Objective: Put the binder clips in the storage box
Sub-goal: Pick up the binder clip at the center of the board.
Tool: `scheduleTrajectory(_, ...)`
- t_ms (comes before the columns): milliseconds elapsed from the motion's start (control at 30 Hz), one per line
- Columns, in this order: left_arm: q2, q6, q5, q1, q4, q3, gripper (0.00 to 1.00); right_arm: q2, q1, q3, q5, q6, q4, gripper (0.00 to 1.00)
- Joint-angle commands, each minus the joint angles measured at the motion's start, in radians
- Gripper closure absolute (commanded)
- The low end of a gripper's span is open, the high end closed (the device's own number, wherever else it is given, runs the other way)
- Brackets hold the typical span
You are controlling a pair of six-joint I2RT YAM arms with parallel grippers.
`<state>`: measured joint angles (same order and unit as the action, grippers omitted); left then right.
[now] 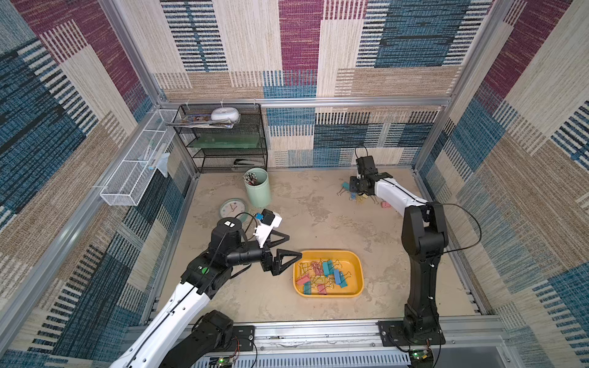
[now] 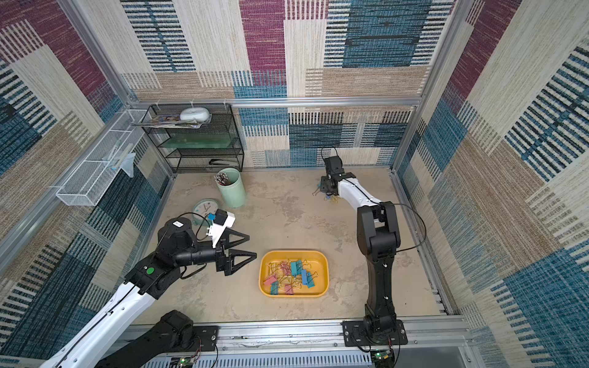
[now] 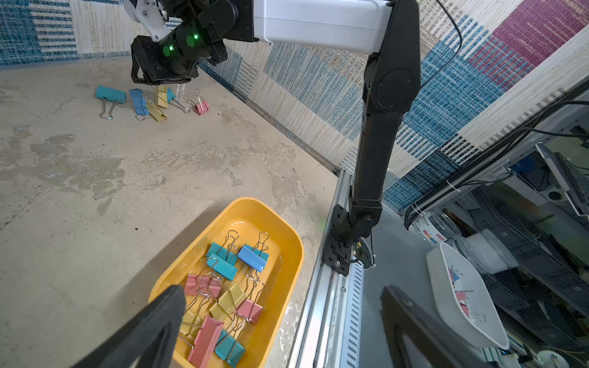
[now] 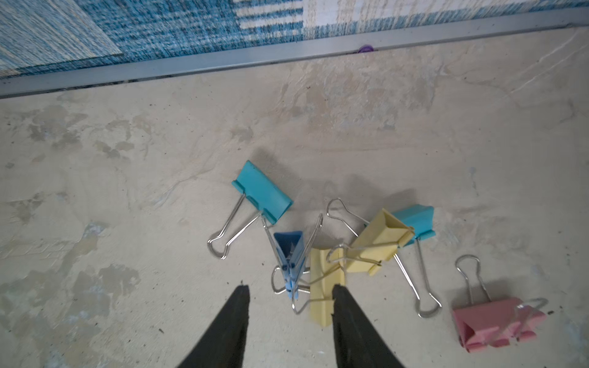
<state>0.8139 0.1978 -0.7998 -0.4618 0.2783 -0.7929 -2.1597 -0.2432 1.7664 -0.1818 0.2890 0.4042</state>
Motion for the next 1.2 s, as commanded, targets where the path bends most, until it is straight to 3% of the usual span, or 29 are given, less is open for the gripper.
scheduleTrajectory(0,0.001,-0.011,-0.006,0.0,-0.01,-0.008,0.0,-0.047,0.0,0.054,0.037,0.021,0.027,0.59)
scheduleTrajectory(367,0.001,-0.01,-0.007,0.0,-0.011,-0.009,0.01,-0.13,0.005,0.102,0.034,0.019,0.052,0.75)
scheduleTrajectory(633,0.003,-0.008,-0.01,0.0,-0.01,-0.01,0.0,-0.093,0.005,0.105,0.081,0.022,0.08,0.94)
scheduleTrajectory(967,0.002,-0.01,-0.01,0.0,-0.01,-0.008,0.01,0.17,0.0,-0.043,0.246,0.046,0.015,0.96)
scheduleTrajectory(1167,-0.001,-0.008,-0.01,0.0,-0.011,-0.009,0.0,0.501,-0.024,-0.346,0.299,0.103,-0.092,0.97)
